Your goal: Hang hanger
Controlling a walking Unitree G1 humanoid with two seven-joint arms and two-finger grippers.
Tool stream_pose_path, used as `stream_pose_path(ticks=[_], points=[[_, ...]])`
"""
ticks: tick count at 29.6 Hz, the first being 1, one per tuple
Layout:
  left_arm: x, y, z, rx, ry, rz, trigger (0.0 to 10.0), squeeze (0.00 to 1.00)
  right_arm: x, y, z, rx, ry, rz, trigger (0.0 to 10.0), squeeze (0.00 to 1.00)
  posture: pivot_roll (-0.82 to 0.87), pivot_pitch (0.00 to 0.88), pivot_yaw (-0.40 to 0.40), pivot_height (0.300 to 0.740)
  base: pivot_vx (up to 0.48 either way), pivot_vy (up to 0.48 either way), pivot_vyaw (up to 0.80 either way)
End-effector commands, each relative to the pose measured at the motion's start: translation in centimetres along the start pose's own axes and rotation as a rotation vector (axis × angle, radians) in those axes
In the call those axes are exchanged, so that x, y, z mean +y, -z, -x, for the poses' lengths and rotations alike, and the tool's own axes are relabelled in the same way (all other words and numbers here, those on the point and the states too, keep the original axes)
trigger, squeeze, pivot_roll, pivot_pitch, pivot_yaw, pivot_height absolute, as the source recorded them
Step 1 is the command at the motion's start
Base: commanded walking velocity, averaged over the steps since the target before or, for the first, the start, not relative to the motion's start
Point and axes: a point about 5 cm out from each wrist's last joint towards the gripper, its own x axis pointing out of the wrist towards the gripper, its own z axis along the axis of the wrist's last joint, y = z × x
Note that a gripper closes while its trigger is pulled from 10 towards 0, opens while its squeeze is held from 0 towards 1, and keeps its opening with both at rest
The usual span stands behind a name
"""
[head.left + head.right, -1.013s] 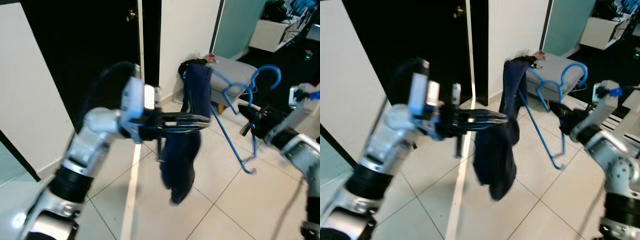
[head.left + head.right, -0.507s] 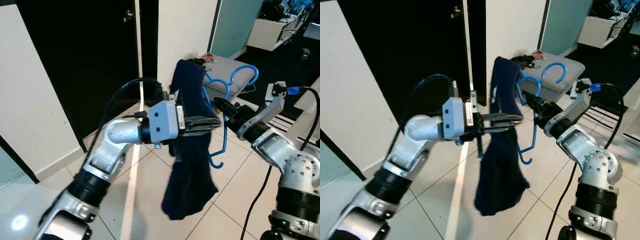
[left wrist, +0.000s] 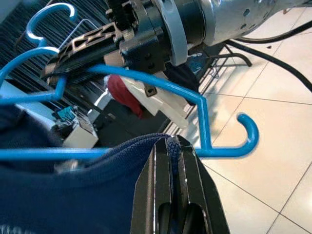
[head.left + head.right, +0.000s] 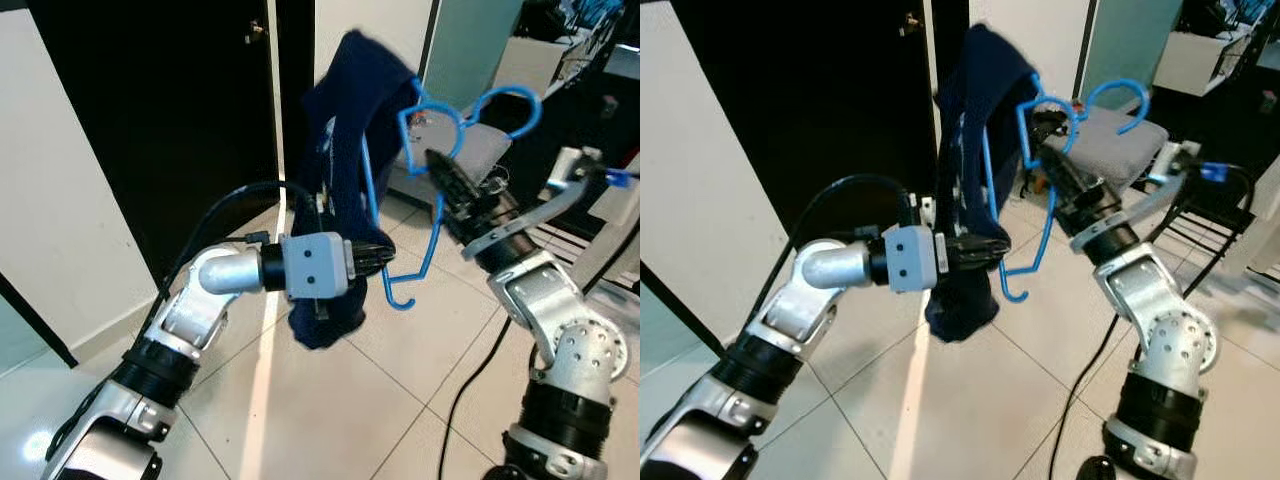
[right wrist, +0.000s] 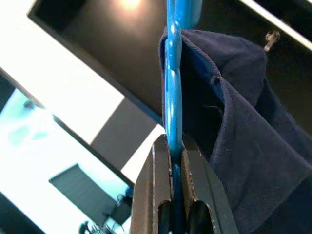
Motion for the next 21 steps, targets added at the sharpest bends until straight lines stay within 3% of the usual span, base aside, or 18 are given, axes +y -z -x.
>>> stream_pose_path(ticks=[1,5,9,12,13,14,15,16,18,21], points=[[-0.1,0.5,0.5,0.028,-0.002,-0.007,10.0,0.0,1.3,-0.9,-0.2,-0.064,-0.064,-0.015,10.0,0.0,-0.06,0.062,-0.002,0.74,0.0,0.0,0.0],[-0.4,-1.2,-0.5,-0.099,-0.071,0.063,10.0,0.0,0.1,1.0,-0.4,-0.035,0.06,0.024,10.0,0.0,-0.05,0.066,-0.004,0.74,0.0,0.0,0.0],[-0.9,-2.6,-0.9,-0.202,-0.075,0.149,10.0,0.0,-1.1,1.0,-0.5,-0.051,0.176,0.074,10.0,0.0,-0.05,0.067,-0.004,0.74,0.0,0.0,0.0],[-2.2,-3.4,-0.9,-0.261,-0.012,0.221,10.0,0.0,-1.8,0.3,-0.5,-0.085,0.231,0.091,10.0,0.0,-0.05,0.068,-0.005,0.74,0.0,0.0,0.0],[-2.2,-3.4,-0.9,-0.261,-0.012,0.221,10.0,0.0,-1.8,0.3,-0.5,-0.085,0.231,0.091,10.0,0.0,-0.05,0.068,-0.005,0.74,0.0,0.0,0.0],[-3.3,-3.7,-0.6,-0.265,0.056,0.245,10.0,0.0,-2.1,-0.1,-0.5,-0.114,0.257,0.09,10.0,0.0,-0.05,0.069,-0.005,0.74,0.0,0.0,0.0],[-3.3,-3.7,-0.6,-0.265,0.056,0.245,10.0,0.0,-2.1,-0.1,-0.5,-0.114,0.257,0.09,10.0,0.0,-0.05,0.069,-0.005,0.74,0.0,0.0,0.0],[-4.5,-3.8,-0.2,-0.262,0.13,0.272,10.0,0.0,-2.5,-0.7,-0.5,-0.154,0.294,0.088,10.0,0.0,-0.05,0.068,-0.005,0.74,0.0,0.0,0.0],[-5.4,-4.0,0.1,-0.26,0.184,0.293,10.0,0.0,-2.9,-1.4,-0.4,-0.194,0.329,0.081,10.0,0.0,-0.04,0.068,-0.006,0.74,0.0,0.0,0.0],[-6.1,-4.1,0.3,-0.259,0.218,0.308,10.0,0.0,-3.2,-2.0,-0.4,-0.234,0.353,0.061,10.0,0.0,-0.04,0.069,-0.005,0.74,0.0,0.0,0.0]])
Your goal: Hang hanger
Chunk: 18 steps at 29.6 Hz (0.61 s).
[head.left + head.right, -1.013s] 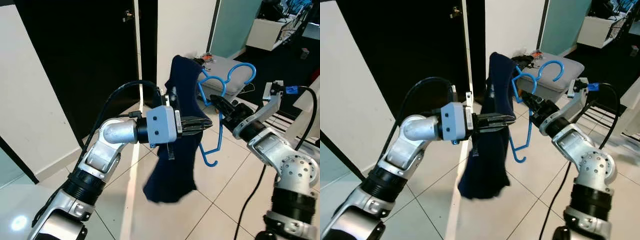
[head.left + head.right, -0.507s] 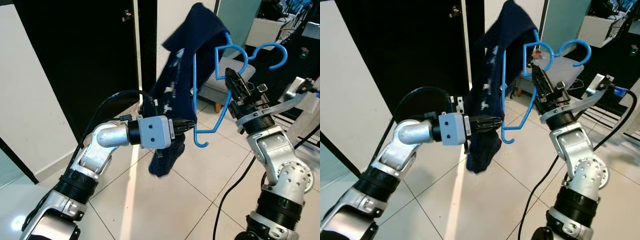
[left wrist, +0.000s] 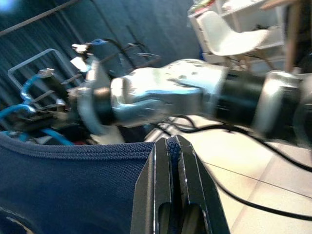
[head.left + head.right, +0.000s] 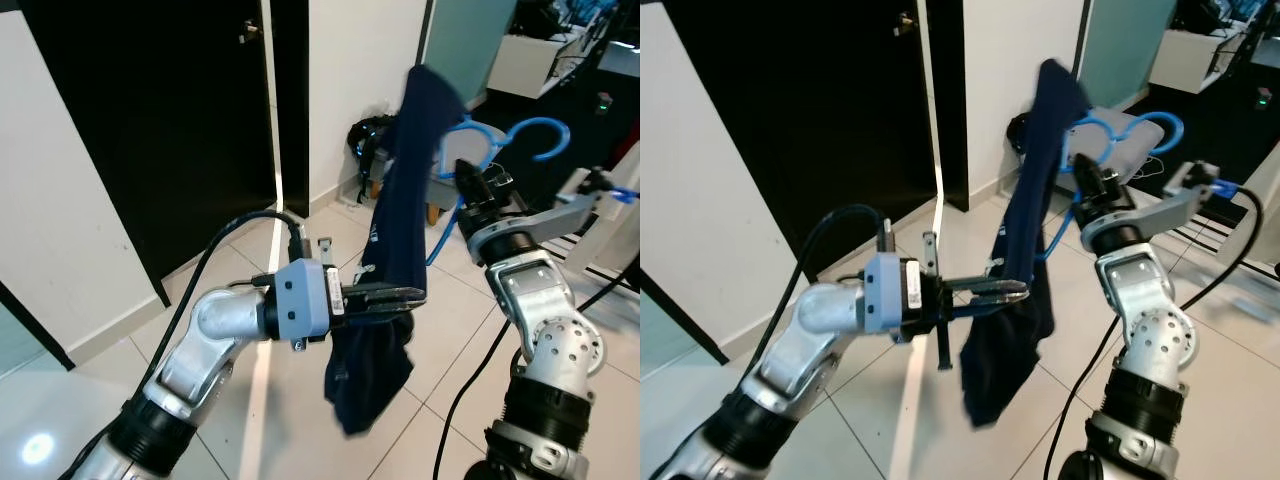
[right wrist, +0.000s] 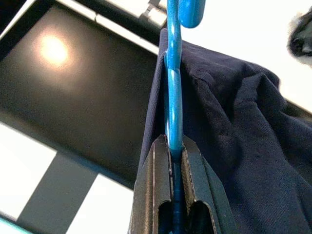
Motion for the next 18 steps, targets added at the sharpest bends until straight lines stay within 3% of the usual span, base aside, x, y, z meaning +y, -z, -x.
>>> stream_pose_path(ticks=[1,4,11,16,18], points=[[-1.2,-0.4,-0.5,-0.023,0.081,0.008,10.0,0.0,0.0,-1.1,-0.4,-0.076,0.022,-0.037,10.0,0.0,-0.04,0.067,-0.006,0.74,0.0,0.0,0.0],[-1.3,-0.1,-0.8,-0.008,0.083,0.0,10.0,0.0,0.4,-1.1,-0.7,-0.1,0.015,-0.116,10.0,0.0,-0.04,0.065,-0.007,0.74,0.0,0.0,0.0],[-0.9,0.2,-1.3,0.019,0.055,-0.041,10.0,0.0,1.0,-0.4,-0.9,-0.097,0.007,-0.175,10.0,0.0,-0.05,0.063,-0.007,0.74,0.0,0.0,0.0],[0.8,0.7,-2.4,0.067,-0.039,-0.136,10.0,0.0,2.1,1.3,-1.3,-0.069,-0.009,-0.229,10.0,0.0,-0.05,0.06,-0.003,0.74,0.0,0.0,0.0],[0.8,0.7,-2.4,0.067,-0.039,-0.136,10.0,0.0,2.1,1.3,-1.3,-0.069,-0.009,-0.229,10.0,0.0,-0.05,0.06,-0.003,0.74,0.0,0.0,0.0]])
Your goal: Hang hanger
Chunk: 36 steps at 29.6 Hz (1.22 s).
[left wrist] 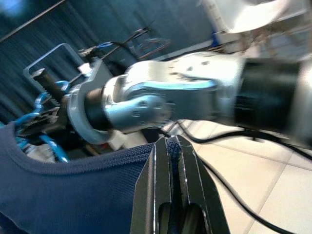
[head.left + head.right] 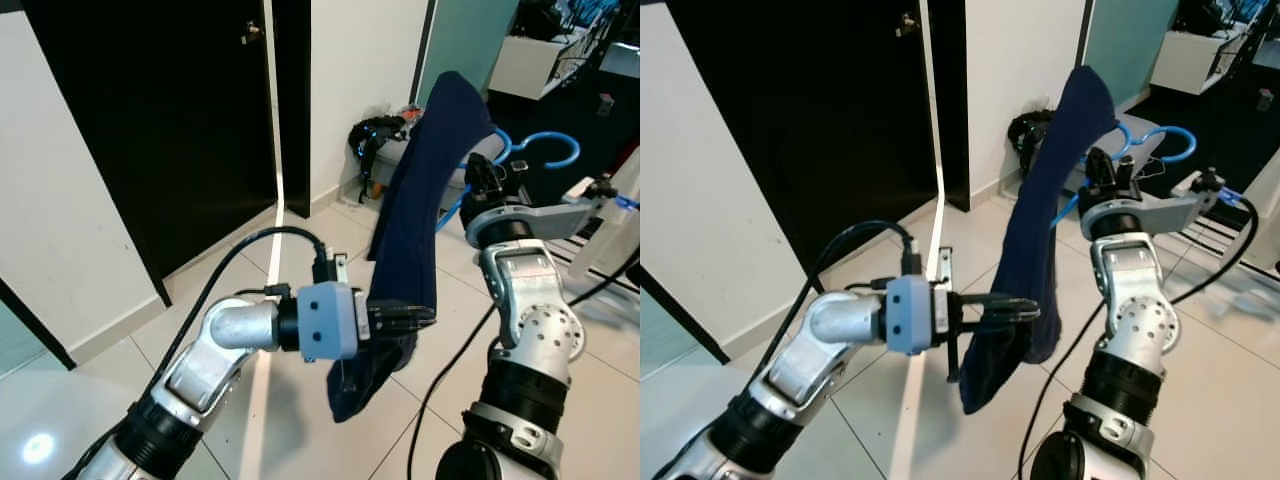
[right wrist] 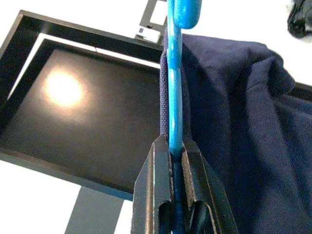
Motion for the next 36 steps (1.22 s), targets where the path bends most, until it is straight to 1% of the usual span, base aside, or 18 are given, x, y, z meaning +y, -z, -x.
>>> stream_pose_path(ticks=[1,2,3,4,5,6,7,8,9,11,14,17,19,21,25,27,34,36], points=[[-0.2,0.1,-0.1,0.001,0.012,-0.017,10.0,0.0,1.4,0.1,-0.3,-0.006,-0.053,-0.002,10.0,0.0,-0.05,0.06,-0.003,0.74,0.0,0.0,0.0],[0.7,0.3,-0.2,0.029,-0.05,-0.059,10.0,0.0,1.6,0.7,-0.4,0.021,-0.055,0.01,10.0,0.0,-0.05,0.059,-0.003,0.74,0.0,0.0,0.0],[0.7,0.3,-0.2,0.029,-0.05,-0.059,10.0,0.0,1.6,0.7,-0.4,0.021,-0.055,0.01,10.0,0.0,-0.05,0.059,-0.003,0.74,0.0,0.0,0.0],[2.0,0.3,0.1,0.056,-0.123,-0.103,10.0,0.0,1.7,1.3,-0.4,0.047,-0.062,0.016,10.0,0.0,-0.05,0.059,-0.003,0.74,0.0,0.0,0.0],[2.0,0.3,0.1,0.056,-0.123,-0.103,10.0,0.0,1.7,1.3,-0.4,0.047,-0.062,0.016,10.0,0.0,-0.05,0.059,-0.003,0.74,0.0,0.0,0.0],[3.4,0.2,0.8,0.07,-0.191,-0.134,10.0,0.0,1.8,1.7,-0.3,0.065,-0.067,0.022,10.0,0.0,-0.05,0.062,-0.001,0.74,0.0,0.0,0.0],[3.4,0.2,0.8,0.07,-0.191,-0.134,10.0,0.0,1.8,1.7,-0.3,0.065,-0.067,0.022,10.0,0.0,-0.05,0.062,-0.001,0.74,0.0,0.0,0.0],[4.3,0.1,1.7,0.077,-0.231,-0.146,10.0,0.0,1.8,1.6,-0.3,0.065,-0.07,0.027,10.0,0.0,-0.05,0.064,0.0,0.74,0.0,0.0,0.0],[4.3,0.1,1.7,0.077,-0.231,-0.146,10.0,0.0,1.8,1.6,-0.3,0.065,-0.07,0.027,10.0,0.0,-0.05,0.064,0.0,0.74,0.0,0.0,0.0],[4.5,0.2,3.4,0.099,-0.224,-0.145,10.0,0.0,1.3,0.4,-0.4,0.029,-0.056,0.037,10.0,0.0,-0.05,0.069,-0.001,0.74,0.0,0.0,0.0],[4.5,0.2,3.9,0.108,-0.222,-0.142,10.0,0.0,1.2,0.0,-0.4,0.017,-0.05,0.045,10.0,0.0,-0.05,0.072,-0.002,0.74,0.0,0.0,0.0],[5.6,0.1,5.3,0.144,-0.267,-0.168,10.0,0.0,1.2,-0.3,-0.3,0.012,-0.049,0.059,10.0,0.0,-0.05,0.074,-0.006,0.74,0.0,0.0,0.0],[5.6,0.1,5.3,0.144,-0.267,-0.168,10.0,0.0,1.2,-0.3,-0.3,0.012,-0.049,0.059,10.0,0.0,-0.05,0.074,-0.006,0.74,0.0,0.0,0.0],[6.3,0.1,6.2,0.169,-0.3,-0.194,10.0,0.0,1.2,-0.3,-0.3,0.01,-0.047,0.059,10.0,0.0,-0.04,0.076,-0.006,0.74,0.0,0.0,0.0],[6.1,0.1,6.3,0.173,-0.299,-0.196,10.0,0.0,1.1,-0.3,-0.3,0.006,-0.046,0.055,10.0,0.0,-0.04,0.076,-0.007,0.74,0.0,0.0,0.0],[5.3,0.3,5.5,0.154,-0.276,-0.19,10.0,0.0,1.0,-0.5,-0.4,-0.008,-0.042,0.038,10.0,0.0,-0.04,0.076,-0.007,0.74,0.0,0.0,0.0],[3.5,0.5,4.5,0.121,-0.222,-0.161,10.0,0.0,1.1,-1.4,-0.5,-0.059,-0.044,0.01,10.0,0.0,-0.04,0.078,-0.005,0.74,0.0,0.0,0.0],[3.4,0.5,4.5,0.12,-0.219,-0.16,10.0,0.0,1.1,-1.4,-0.5,-0.059,-0.044,0.009,10.0,0.0,-0.04,0.078,-0.005,0.74,0.0,0.0,0.0]])
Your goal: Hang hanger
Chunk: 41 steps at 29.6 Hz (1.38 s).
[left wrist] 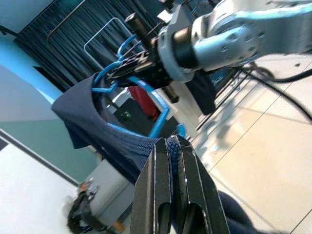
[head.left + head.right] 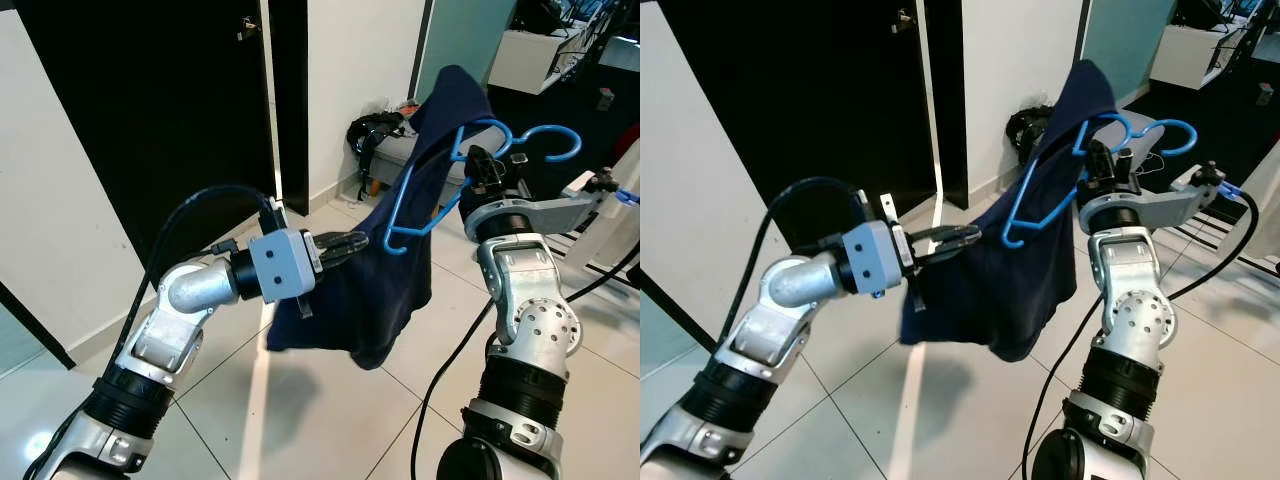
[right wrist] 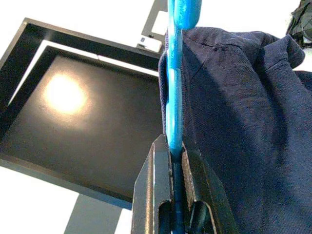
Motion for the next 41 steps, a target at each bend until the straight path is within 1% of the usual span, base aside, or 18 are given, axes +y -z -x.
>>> stream_pose_path(ticks=[1,7,14,25,27,29,32,33,35,40,41], points=[[-0.5,-0.4,-0.2,-0.02,0.029,-0.017,10.0,0.0,0.6,-0.4,-0.3,-0.019,-0.027,-0.023,10.0,0.0,-0.04,0.079,-0.003,0.74,0.0,0.0,0.0],[-1.5,-0.4,-0.6,-0.033,0.044,-0.005,10.0,0.0,0.6,-0.2,-0.4,-0.02,-0.03,-0.034,10.0,0.0,-0.04,0.08,-0.005,0.74,0.0,0.0,0.0],[-1.6,-0.3,-0.7,-0.032,0.045,-0.01,10.0,0.0,0.7,-0.4,-0.4,-0.026,-0.033,-0.037,10.0,0.0,-0.04,0.08,-0.006,0.74,0.0,0.0,0.0],[-2.5,-0.3,-0.7,-0.03,0.078,-0.026,10.0,0.0,0.9,-0.8,-0.5,-0.049,-0.039,-0.048,10.0,0.0,-0.04,0.081,-0.006,0.74,0.0,0.0,0.0],[-3.3,-0.4,-1.0,-0.041,0.102,-0.014,10.0,0.0,1.0,-0.8,-0.6,-0.054,-0.046,-0.056,10.0,0.0,-0.04,0.079,-0.005,0.74,0.0,0.0,0.0],[-3.8,-0.5,-1.3,-0.056,0.111,-0.002,10.0,0.0,1.0,-0.8,-0.6,-0.055,-0.048,-0.058,10.0,0.0,-0.04,0.079,-0.005,0.74,0.0,0.0,0.0],[-4.0,-0.9,-1.6,-0.078,0.112,0.008,10.0,0.0,1.0,-0.6,-0.5,-0.051,-0.047,-0.057,10.0,0.0,-0.04,0.077,-0.005,0.74,0.0,0.0,0.0],[-4.2,-1.2,-2.0,-0.098,0.113,0.014,10.0,0.0,1.0,-0.4,-0.5,-0.044,-0.046,-0.051,10.0,0.0,-0.04,0.077,-0.004,0.74,0.0,0.0,0.0],[-4.4,-1.3,-2.3,-0.111,0.117,0.019,10.0,0.0,0.9,-0.3,-0.4,-0.04,-0.043,-0.047,10.0,0.0,-0.04,0.077,-0.005,0.74,0.0,0.0,0.0],[-4.6,-1.5,-2.5,-0.12,0.121,0.021,10.0,0.0,0.8,-0.2,-0.4,-0.041,-0.04,-0.049,10.0,0.0,-0.04,0.077,-0.005,0.74,0.0,0.0,0.0],[-4.6,-1.6,-2.7,-0.131,0.117,0.023,10.0,0.0,0.8,0.1,-0.4,-0.029,-0.039,-0.035,10.0,0.0,-0.04,0.075,-0.006,0.74,0.0,0.0,0.0]])
